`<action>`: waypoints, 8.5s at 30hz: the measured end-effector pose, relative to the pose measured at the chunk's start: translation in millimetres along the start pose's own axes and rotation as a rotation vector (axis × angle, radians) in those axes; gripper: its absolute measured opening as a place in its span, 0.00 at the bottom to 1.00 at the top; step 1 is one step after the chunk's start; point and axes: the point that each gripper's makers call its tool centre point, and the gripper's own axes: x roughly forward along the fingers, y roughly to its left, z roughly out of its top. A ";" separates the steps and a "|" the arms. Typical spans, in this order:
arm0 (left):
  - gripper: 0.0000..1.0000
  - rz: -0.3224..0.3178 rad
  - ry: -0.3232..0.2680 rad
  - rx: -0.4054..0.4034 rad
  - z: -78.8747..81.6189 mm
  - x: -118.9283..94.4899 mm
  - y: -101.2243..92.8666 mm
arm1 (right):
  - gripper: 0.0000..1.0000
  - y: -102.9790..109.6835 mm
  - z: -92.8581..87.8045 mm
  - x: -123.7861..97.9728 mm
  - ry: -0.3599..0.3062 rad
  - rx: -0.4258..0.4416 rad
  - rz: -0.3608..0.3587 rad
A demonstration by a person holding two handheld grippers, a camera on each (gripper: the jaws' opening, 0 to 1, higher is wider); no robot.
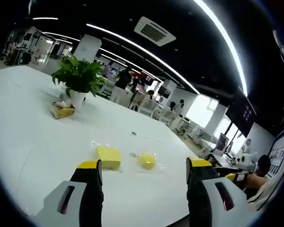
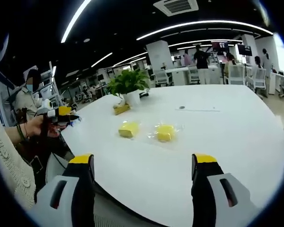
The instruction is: Compare the silicone blocks by pressing each to a similar depth, holding the contact briefly, and releasing to observe deformation and rebound differences across the visible hardness samples.
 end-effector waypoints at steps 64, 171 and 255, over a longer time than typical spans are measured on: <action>0.36 -0.087 0.190 -0.531 -68.6 249.5 193.2 | 0.71 -30.0 -10.6 70.2 0.175 0.094 -0.077; 0.00 -0.317 0.256 0.059 6.7 168.8 -48.3 | 0.61 8.4 42.3 21.7 0.006 -0.096 0.135; 0.00 -0.770 0.558 0.757 -50.2 89.0 -223.3 | 0.14 86.0 29.4 106.8 0.277 -0.675 0.693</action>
